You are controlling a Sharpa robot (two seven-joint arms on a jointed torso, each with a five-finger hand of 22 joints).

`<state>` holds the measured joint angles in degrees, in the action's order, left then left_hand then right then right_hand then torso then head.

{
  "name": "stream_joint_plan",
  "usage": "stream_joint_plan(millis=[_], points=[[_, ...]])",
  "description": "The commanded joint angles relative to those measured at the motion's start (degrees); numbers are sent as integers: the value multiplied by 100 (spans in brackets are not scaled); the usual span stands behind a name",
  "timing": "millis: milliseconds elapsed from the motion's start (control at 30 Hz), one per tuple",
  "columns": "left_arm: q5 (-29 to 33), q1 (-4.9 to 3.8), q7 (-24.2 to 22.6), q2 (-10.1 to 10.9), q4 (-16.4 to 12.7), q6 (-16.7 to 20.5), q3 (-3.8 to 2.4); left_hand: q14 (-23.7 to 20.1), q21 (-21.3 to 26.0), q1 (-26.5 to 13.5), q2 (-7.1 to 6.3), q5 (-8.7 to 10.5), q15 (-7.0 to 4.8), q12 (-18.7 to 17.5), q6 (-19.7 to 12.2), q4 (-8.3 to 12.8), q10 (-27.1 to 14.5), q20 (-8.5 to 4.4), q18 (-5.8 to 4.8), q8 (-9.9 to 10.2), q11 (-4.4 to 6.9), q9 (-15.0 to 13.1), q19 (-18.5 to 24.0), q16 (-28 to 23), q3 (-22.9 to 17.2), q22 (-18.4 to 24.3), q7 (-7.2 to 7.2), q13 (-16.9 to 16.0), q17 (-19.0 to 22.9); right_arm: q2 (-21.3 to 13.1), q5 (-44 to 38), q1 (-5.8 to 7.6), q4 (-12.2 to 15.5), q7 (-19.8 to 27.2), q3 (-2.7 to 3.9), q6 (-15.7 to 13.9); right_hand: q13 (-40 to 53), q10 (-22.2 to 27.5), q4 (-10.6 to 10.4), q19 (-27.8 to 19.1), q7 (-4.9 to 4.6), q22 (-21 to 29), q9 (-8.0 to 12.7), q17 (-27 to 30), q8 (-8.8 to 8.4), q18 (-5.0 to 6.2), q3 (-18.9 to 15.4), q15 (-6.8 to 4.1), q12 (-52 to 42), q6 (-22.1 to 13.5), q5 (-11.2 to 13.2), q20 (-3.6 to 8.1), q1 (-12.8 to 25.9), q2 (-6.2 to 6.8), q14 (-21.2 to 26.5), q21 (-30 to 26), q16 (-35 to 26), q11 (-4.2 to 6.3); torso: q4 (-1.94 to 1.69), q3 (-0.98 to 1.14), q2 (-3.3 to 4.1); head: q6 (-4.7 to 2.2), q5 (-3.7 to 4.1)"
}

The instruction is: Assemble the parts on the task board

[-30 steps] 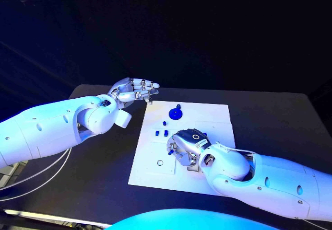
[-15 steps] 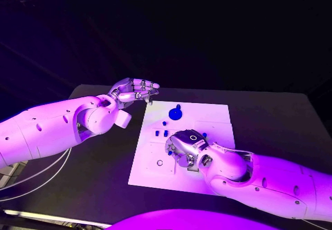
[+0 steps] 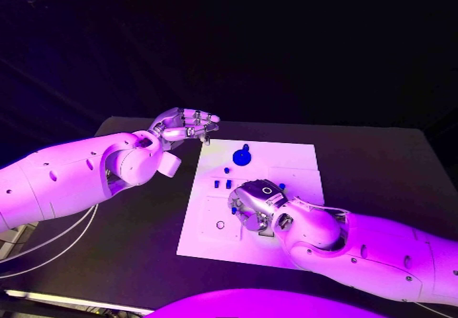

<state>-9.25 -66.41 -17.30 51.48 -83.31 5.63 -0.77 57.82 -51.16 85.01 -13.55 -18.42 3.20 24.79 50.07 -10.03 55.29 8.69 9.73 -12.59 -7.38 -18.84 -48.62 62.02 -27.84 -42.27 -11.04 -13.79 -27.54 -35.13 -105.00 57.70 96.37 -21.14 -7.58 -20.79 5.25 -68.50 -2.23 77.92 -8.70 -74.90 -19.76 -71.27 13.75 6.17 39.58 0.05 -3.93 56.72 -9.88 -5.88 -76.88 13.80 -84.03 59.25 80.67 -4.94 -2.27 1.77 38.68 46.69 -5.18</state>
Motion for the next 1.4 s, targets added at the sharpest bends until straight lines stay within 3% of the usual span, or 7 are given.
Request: stream_joint_plan(millis=[33, 500, 733, 833, 900, 967, 1400], points=[[-23, -4, 6, -3, -16, -130, -4, -16, 26, 10, 49, -20, 3, 21, -1, 39, -32, 11, 77, -28, 4, 3, 9, -36, 5, 6, -21, 6, 6, -27, 50, -14, -9, -3, -10, -183, -66, 260, 3, -126, -13, -53, 26, 154, -88, 28, -38, 59, 27, -118, 16, -27, -6, 107, -165, -279, -89, -59, 2, 3, 0, -7, -1], [-27, -4, 16, 9, -17, -143, -2, -18, 34, 7, 55, -19, 5, 21, -5, 43, -39, 13, 76, -30, 1, 5, 10, -48, 6, 9, -24, 9, 9, -554, 156, 11, 459, 40, 44, -648, -147, 665, 109, -257, -38, 110, 76, 435, -212, 92, -100, 99, -32, -260, -17, -69, -112, 231, -79, -661, -257, -114, 4, -8, -7, -64, 40], [-27, -4, 9, 37, -35, -146, -1, -18, 34, 7, 55, -19, 5, 21, -5, 43, -39, 13, 76, -30, 1, 5, 10, -48, 6, 9, -24, 9, 9, -1151, 626, 278, 788, 84, 187, -181, -138, 632, 63, -151, -52, 36, 80, 356, -204, 55, -208, 104, -126, -195, 25, -79, -21, 262, -116, -485, -206, -113, 17, -5, -8, -113, 110], [-27, -3, 4, 48, -40, -143, 0, -18, 34, 7, 55, -19, 5, 21, -5, 43, -39, 13, 76, -30, 1, 5, 10, -48, 6, 9, -24, 9, 9, -1353, 792, 430, 819, 88, 223, 202, -141, 748, 17, -134, -39, 81, 118, 353, -267, 64, -761, 106, -207, -222, -283, -82, 121, 263, -124, -567, -188, -92, 21, -6, -8, -138, 141], [-27, -3, 2, 55, -44, -143, 1, -18, 34, 7, 55, -19, 5, 21, -5, 43, -39, 13, 76, -30, 1, 5, 10, -48, 6, 9, -24, 9, 9, -1474, 876, 525, 813, 117, 238, 385, -129, 1026, -299, -185, 70, 226, 201, 455, -387, 87, -2464, 113, -375, -276, -529, -100, -196, -44, -92, -864, -217, -107, 22, -8, -8, -154, 160], [-27, -3, 3, 55, -40, -142, 2, -18, 34, 7, 55, -19, 5, 21, -5, 43, -39, 13, 76, -30, 1, 5, 10, -48, 6, 9, -24, 9, 9, -1554, 928, 585, 784, 150, 247, 494, -134, 1166, -837, -145, 159, 256, 280, 482, -469, 83, -3264, 111, -609, -225, -437, -113, -711, -180, -81, -949, -201, -116, 20, -6, -9, -168, 180], [-27, -2, 4, 28, -14, -164, 12, -18, 39, 12, 64, -14, 6, 24, -4, 53, -39, 14, 77, -35, 2, 5, 10, -57, 6, 11, -23, 9, 11, -1562, 1037, 671, 450, 189, 257, 886, -139, 1297, -1427, -103, 141, 240, 336, 499, -524, 82, -3620, 123, -824, -167, -266, -105, -1216, -154, -75, -982, -179, -116, 7, -3, -19, -198, 178]])
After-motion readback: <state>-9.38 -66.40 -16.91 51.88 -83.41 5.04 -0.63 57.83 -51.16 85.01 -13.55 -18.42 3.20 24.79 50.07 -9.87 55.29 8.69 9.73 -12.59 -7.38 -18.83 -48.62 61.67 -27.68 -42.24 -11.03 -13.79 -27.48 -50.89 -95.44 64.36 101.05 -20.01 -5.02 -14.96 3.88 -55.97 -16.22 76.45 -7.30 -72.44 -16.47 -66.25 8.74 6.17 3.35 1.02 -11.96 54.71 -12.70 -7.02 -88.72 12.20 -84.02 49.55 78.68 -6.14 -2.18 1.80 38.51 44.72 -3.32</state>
